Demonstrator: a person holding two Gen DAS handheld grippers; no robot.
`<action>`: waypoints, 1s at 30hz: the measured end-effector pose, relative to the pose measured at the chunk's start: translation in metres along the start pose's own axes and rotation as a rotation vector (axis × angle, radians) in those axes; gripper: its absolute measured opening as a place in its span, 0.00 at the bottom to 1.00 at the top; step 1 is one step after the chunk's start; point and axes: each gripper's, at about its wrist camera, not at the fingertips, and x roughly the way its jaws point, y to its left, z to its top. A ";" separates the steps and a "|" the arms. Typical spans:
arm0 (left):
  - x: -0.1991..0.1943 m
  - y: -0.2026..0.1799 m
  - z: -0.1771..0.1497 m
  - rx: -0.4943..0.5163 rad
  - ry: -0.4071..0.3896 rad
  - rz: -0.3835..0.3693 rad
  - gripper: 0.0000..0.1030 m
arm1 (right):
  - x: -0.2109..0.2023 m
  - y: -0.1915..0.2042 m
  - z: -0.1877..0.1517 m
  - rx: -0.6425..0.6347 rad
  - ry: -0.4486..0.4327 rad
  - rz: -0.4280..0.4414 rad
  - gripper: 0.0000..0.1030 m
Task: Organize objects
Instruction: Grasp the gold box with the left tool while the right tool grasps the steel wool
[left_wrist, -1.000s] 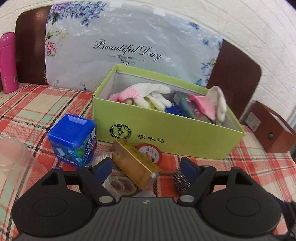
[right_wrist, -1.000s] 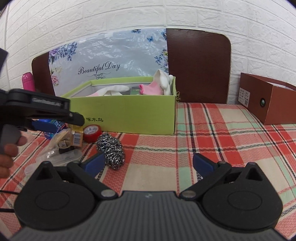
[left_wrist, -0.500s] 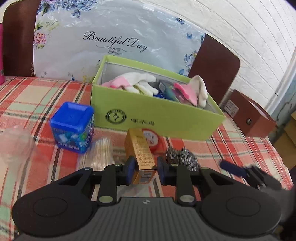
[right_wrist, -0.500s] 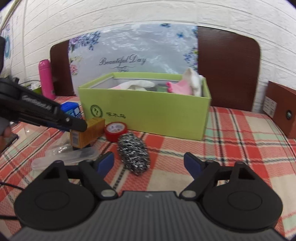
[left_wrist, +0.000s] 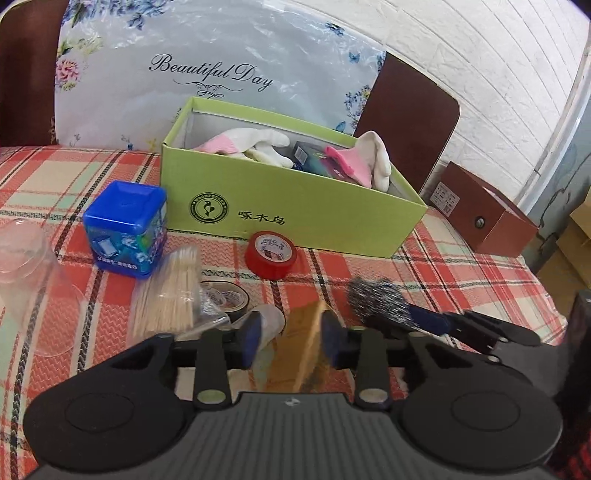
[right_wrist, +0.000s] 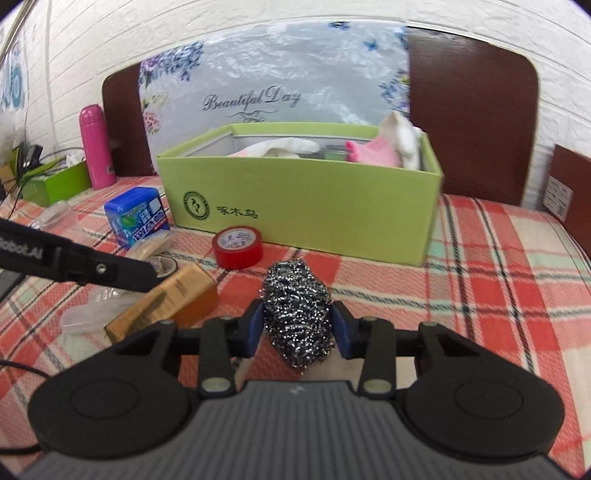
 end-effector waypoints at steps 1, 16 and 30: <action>0.002 -0.003 -0.002 0.016 0.006 0.003 0.51 | -0.005 -0.004 -0.002 0.013 0.005 -0.009 0.37; 0.031 -0.027 -0.022 0.141 0.130 -0.022 0.36 | -0.037 -0.025 -0.023 0.071 0.016 -0.096 0.50; 0.025 -0.030 -0.024 0.173 0.114 -0.033 0.33 | -0.027 -0.020 -0.025 0.055 0.060 -0.095 0.35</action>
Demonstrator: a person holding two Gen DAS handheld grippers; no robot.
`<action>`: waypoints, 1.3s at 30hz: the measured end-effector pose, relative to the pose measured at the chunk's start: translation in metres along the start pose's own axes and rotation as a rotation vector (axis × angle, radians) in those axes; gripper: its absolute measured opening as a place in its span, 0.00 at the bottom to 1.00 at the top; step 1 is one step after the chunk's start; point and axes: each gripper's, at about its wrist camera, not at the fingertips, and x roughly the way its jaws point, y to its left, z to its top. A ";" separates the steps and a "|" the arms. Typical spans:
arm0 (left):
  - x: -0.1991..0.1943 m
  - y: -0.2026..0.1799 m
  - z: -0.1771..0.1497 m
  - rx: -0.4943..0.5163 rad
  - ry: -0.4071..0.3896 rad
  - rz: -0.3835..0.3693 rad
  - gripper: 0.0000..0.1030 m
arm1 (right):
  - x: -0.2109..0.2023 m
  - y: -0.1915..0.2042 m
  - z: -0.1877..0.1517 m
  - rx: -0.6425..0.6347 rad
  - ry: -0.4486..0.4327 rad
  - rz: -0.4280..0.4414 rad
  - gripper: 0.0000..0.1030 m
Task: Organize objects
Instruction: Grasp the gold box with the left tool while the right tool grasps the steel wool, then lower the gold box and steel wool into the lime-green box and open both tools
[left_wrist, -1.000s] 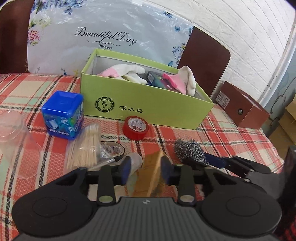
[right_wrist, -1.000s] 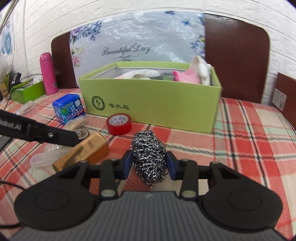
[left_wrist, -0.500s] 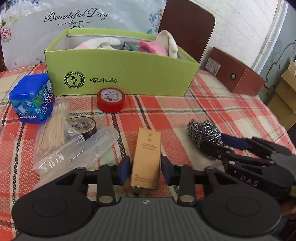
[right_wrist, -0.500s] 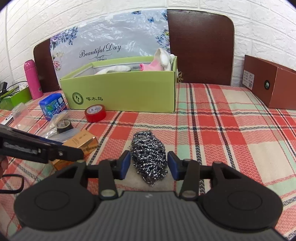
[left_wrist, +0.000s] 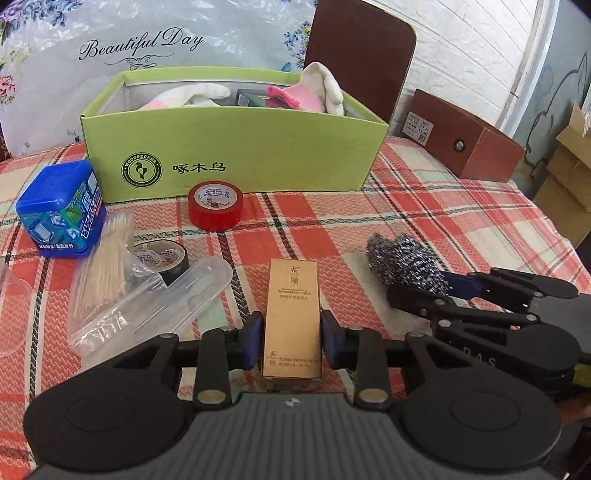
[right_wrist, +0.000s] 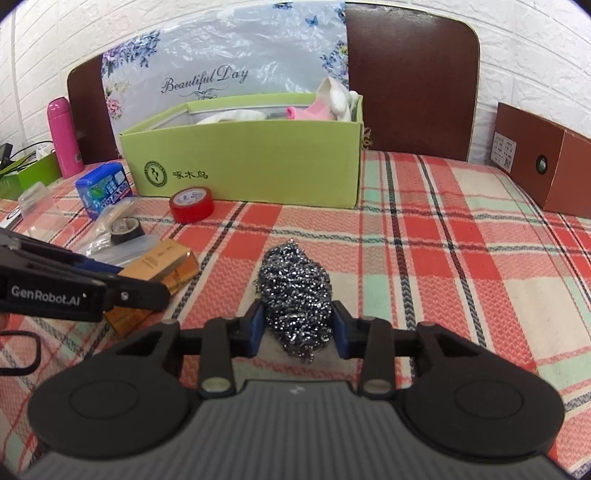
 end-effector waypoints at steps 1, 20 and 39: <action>-0.004 0.000 0.001 0.002 -0.006 -0.011 0.33 | -0.002 0.000 0.001 0.011 -0.008 0.013 0.35; -0.058 0.039 0.121 -0.020 -0.327 0.146 0.33 | -0.010 -0.011 0.120 -0.013 -0.313 -0.012 0.36; 0.017 0.087 0.143 -0.049 -0.276 0.300 0.77 | 0.080 -0.009 0.138 -0.049 -0.254 -0.094 0.63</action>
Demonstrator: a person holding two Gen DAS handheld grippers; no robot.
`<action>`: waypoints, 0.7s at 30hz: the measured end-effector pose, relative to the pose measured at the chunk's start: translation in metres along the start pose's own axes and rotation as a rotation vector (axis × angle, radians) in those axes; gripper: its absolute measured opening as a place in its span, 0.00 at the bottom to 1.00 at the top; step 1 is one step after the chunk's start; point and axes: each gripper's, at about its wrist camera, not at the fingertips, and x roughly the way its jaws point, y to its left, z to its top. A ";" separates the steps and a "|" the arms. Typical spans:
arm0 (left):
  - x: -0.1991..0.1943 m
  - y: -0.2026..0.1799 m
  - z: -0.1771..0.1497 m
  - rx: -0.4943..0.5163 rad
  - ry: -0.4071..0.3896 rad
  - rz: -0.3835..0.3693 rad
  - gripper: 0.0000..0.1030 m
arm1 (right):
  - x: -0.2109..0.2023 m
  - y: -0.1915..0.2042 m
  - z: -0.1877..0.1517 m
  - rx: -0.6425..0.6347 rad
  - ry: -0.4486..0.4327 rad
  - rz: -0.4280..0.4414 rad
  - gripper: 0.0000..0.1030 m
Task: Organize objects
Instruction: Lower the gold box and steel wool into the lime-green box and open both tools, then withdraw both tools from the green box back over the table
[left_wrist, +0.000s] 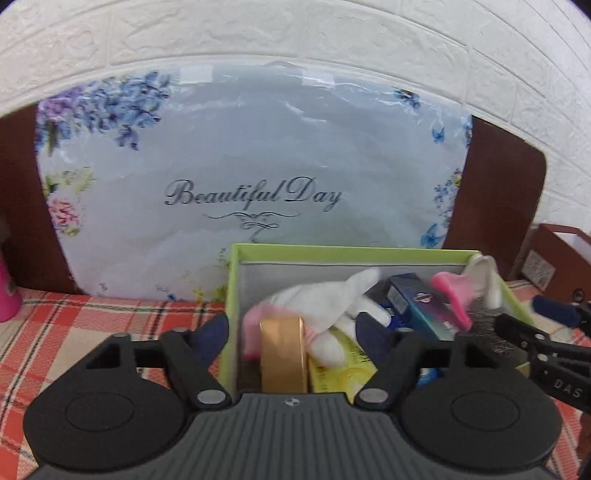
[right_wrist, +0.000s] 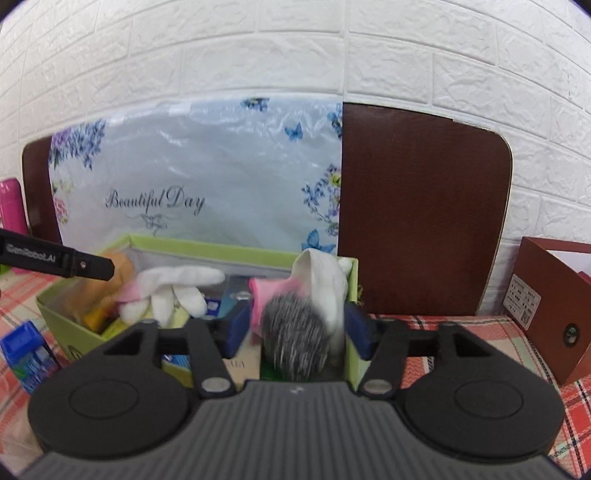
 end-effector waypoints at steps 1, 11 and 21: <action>-0.002 0.001 -0.002 0.003 -0.007 -0.005 0.77 | -0.002 0.001 -0.003 -0.012 -0.011 -0.009 0.69; -0.029 -0.007 0.005 0.005 -0.030 -0.031 0.77 | -0.028 -0.002 -0.003 0.009 -0.053 -0.022 0.83; -0.094 -0.016 -0.013 -0.040 -0.061 -0.038 0.77 | -0.093 -0.004 0.008 0.063 -0.174 0.000 0.95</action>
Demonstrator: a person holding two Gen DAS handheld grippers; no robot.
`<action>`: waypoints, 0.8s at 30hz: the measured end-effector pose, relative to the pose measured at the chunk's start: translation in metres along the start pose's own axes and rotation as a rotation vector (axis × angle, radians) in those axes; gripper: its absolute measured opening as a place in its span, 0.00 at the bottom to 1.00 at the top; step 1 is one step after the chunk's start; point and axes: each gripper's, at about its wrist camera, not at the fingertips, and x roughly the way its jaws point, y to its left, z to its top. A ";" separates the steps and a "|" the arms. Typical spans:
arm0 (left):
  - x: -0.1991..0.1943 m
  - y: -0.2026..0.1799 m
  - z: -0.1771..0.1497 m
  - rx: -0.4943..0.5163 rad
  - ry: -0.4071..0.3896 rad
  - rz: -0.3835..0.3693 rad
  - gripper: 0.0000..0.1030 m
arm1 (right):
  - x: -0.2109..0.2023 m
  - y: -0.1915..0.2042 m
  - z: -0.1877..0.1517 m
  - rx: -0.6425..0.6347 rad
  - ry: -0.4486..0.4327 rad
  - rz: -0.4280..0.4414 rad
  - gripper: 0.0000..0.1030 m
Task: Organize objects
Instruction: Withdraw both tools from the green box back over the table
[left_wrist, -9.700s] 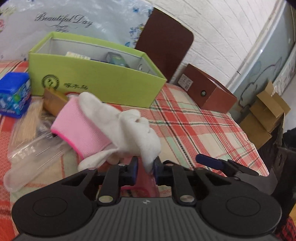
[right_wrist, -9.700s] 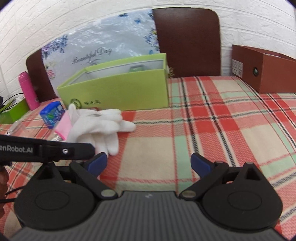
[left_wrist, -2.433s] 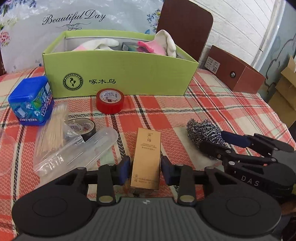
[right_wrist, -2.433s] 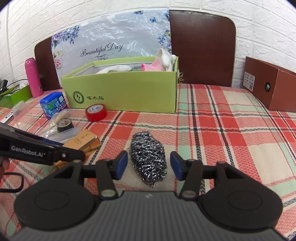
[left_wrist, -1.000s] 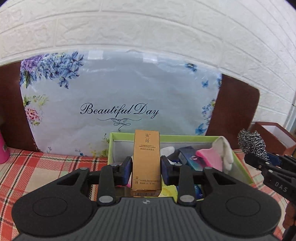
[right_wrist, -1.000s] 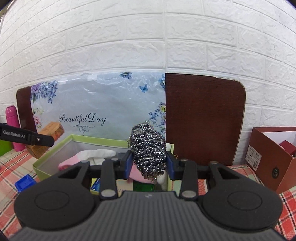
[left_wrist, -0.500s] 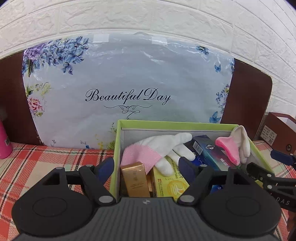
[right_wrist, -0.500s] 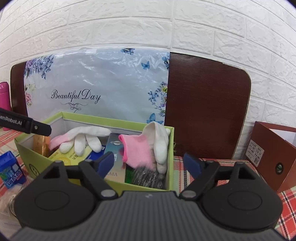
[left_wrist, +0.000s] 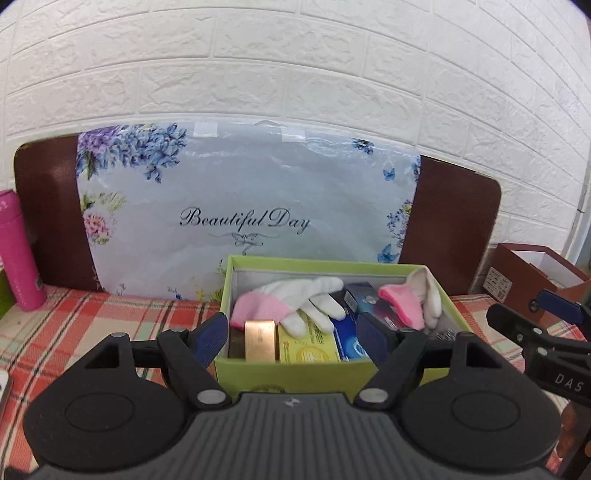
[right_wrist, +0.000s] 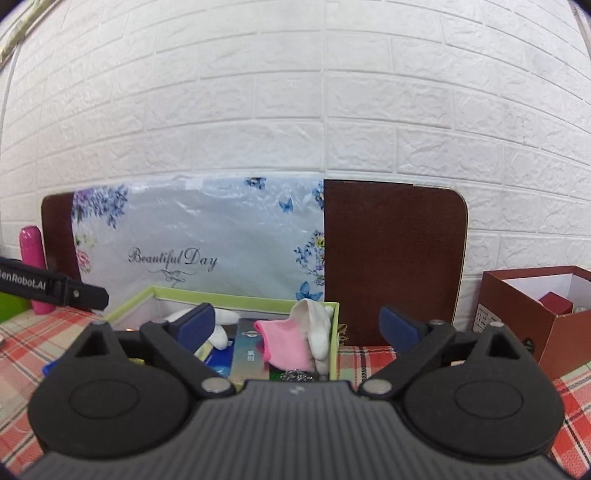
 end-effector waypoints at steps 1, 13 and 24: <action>-0.005 0.001 -0.006 -0.011 0.007 -0.003 0.77 | -0.006 0.000 -0.001 0.009 -0.003 0.004 0.96; -0.033 0.010 -0.087 -0.084 0.164 -0.035 0.77 | -0.048 0.005 -0.053 0.086 0.137 0.043 0.98; -0.030 0.041 -0.124 -0.042 0.248 -0.030 0.77 | -0.062 0.012 -0.085 0.099 0.243 0.071 0.98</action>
